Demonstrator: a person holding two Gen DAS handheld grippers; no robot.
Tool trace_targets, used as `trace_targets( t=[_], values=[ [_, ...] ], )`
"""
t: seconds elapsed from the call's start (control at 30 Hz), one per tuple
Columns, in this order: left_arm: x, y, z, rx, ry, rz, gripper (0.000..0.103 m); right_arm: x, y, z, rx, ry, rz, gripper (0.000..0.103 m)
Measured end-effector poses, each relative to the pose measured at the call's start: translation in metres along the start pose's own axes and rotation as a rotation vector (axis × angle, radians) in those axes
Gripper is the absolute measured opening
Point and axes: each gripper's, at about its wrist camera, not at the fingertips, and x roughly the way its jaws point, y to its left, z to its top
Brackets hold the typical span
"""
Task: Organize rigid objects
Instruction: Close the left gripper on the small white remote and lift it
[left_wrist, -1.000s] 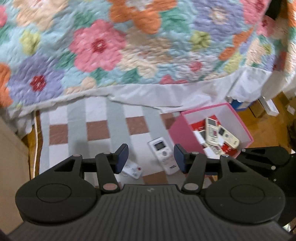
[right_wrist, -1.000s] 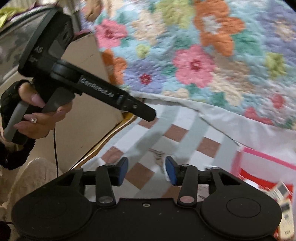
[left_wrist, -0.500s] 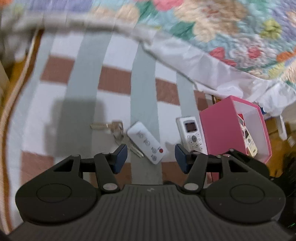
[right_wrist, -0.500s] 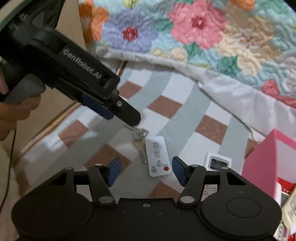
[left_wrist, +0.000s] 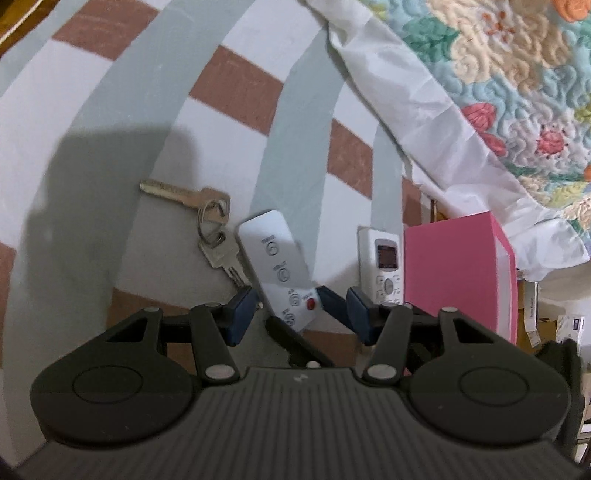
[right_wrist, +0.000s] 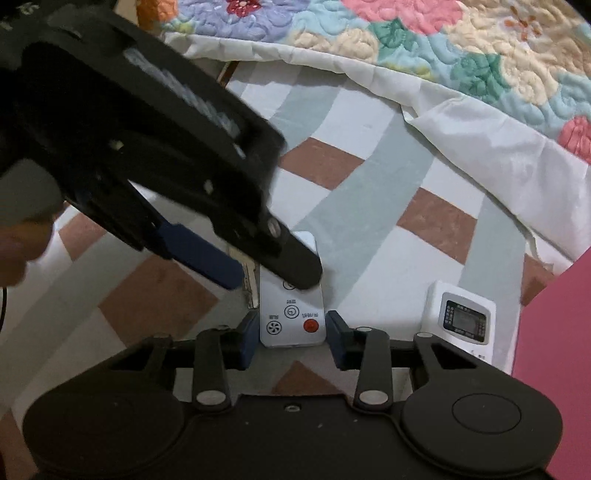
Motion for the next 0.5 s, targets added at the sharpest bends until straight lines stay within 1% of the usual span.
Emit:
trace_targets(
  t=[0.1, 0.2, 0.33, 0.37, 0.4, 0.43, 0.47, 0.5],
  values=[
    [0.004, 0.003, -0.002, -0.019, 0.002, 0.019, 0.053, -0.003, -0.005, -0.002, 0.134, 0.016, 0.02, 0.044],
    [0.003, 0.006, -0.003, -0.041, -0.001, 0.01, 0.053, -0.009, -0.014, -0.009, 0.301, 0.027, 0.067, 0.044],
    [0.005, 0.009, -0.006, -0.063, -0.004, 0.0, 0.052, -0.018, -0.024, -0.023, 0.481, 0.041, 0.177, 0.044],
    [0.005, 0.008, -0.007, -0.062, -0.004, -0.001, 0.05, -0.02, -0.024, -0.028, 0.506, 0.039, 0.194, 0.044],
    [0.006, 0.007, -0.009, -0.056, -0.004, 0.004, 0.039, -0.021, -0.025, -0.032, 0.519, 0.036, 0.205, 0.044],
    [0.007, 0.007, -0.01, -0.049, 0.004, 0.008, 0.031, -0.022, -0.025, -0.036, 0.525, 0.029, 0.214, 0.044],
    [0.01, 0.008, -0.012, -0.049, 0.019, 0.018, 0.02, -0.023, -0.025, -0.039, 0.529, 0.019, 0.22, 0.044],
    [0.013, 0.009, -0.015, -0.054, 0.034, 0.025, 0.014, -0.023, -0.026, -0.041, 0.534, 0.013, 0.228, 0.044]
  ],
)
